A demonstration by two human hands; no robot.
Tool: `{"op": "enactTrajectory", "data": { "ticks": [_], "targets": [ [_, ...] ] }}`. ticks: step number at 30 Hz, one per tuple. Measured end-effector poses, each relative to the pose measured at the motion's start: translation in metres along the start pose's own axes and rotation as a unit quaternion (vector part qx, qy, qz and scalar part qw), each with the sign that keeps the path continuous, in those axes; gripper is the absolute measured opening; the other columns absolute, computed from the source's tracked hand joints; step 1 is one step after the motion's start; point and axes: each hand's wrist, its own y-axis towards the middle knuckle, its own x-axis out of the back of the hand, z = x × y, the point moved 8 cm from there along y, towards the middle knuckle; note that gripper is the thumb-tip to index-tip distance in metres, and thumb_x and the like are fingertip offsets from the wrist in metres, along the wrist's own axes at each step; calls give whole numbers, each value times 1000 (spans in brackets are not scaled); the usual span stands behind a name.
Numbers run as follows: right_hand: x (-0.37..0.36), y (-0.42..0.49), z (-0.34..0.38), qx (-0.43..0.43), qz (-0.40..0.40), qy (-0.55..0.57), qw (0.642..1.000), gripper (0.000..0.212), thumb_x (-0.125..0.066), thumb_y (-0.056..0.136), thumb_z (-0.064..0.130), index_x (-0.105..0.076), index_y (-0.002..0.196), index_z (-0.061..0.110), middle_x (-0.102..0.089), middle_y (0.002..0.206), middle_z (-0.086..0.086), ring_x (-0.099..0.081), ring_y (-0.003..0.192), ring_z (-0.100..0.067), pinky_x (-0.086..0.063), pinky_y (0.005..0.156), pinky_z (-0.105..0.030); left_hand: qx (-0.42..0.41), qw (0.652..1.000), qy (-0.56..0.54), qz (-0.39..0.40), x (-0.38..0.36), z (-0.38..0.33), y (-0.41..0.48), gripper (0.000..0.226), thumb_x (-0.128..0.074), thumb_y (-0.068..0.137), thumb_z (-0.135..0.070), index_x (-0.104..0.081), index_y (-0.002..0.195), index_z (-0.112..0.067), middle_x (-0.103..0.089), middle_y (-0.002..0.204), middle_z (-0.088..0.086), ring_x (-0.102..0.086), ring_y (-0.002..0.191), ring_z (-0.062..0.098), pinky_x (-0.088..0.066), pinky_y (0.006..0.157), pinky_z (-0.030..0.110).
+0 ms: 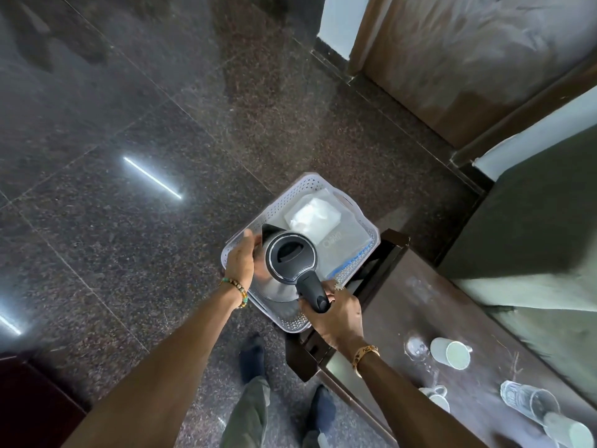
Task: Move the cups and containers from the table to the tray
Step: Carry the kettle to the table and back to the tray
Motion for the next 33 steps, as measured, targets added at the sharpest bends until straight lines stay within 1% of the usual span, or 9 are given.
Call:
{"op": "enactTrajectory", "data": {
  "ticks": [3,8,12,15,18,21,25,29,33],
  "targets": [
    [-7,-4,-4,-15,-14,-1,1000,36,-70,72,61,-50,74,31,-58,54,10,-59,53,-6,-49,52,-17,-11,1000,-16,-7,-5,0,3,44,-38,99,-51,-77,91,-33,-77,94,-6,-71,94,11,-54,89,38],
    [-16,-10,-3,-41,-35,86,995,33,-71,72,54,-50,69,30,-58,54,17,-54,47,-10,-44,46,-16,-16,999,-33,7,-13,5,6,55,-35,93,-62,-75,97,-24,-75,101,9,-69,103,29,-51,96,51],
    [-25,-12,-2,-75,-9,115,991,23,-71,71,34,-52,67,23,-50,48,8,-45,40,-10,-47,40,-29,19,999,-41,-19,-14,12,6,66,-41,78,-82,-75,71,-26,-71,67,-2,-68,63,15,-53,65,42],
    [-18,-17,3,-73,-5,126,989,19,-68,71,31,-51,67,23,-50,47,8,-49,38,-12,-46,38,-28,24,997,-52,-48,-10,11,2,58,-48,77,-78,-74,66,-27,-66,54,-6,-61,49,10,-49,57,37],
    [1,-27,10,-46,-18,137,989,23,-68,71,31,-49,65,20,-50,47,9,-47,38,-13,-43,37,-25,14,998,-55,-35,-16,-3,-10,55,-52,77,-76,-77,72,-26,-71,63,-2,-66,58,14,-52,64,40],
    [32,-41,24,-17,-41,133,990,26,-68,69,31,-46,62,20,-48,46,13,-40,41,-11,-34,39,-16,4,998,-66,6,-25,-23,-28,67,-55,74,-78,-77,89,-17,-75,91,13,-71,87,31,-55,84,46],
    [75,-68,38,-4,-67,183,981,29,-70,68,28,-44,63,14,-43,47,8,-33,42,-10,-35,40,-24,-38,998,-36,46,-46,-63,-64,76,-48,73,-84,-76,89,-16,-75,78,4,-68,67,14,-50,59,29],
    [129,-103,52,28,-93,218,971,34,-71,66,35,-42,58,20,-39,47,6,-29,46,-10,-35,43,-29,-64,992,-84,72,-73,-113,-113,73,-50,83,-68,-71,106,-2,-69,111,24,-64,110,36,-48,100,50],
    [186,-145,62,57,-126,258,956,23,-61,57,48,-47,54,30,-42,45,11,-32,43,-8,-34,42,-20,-121,985,-74,102,-101,-153,-167,64,-46,93,-55,-68,112,1,-67,116,25,-63,112,35,-44,106,51]
  ]
}}
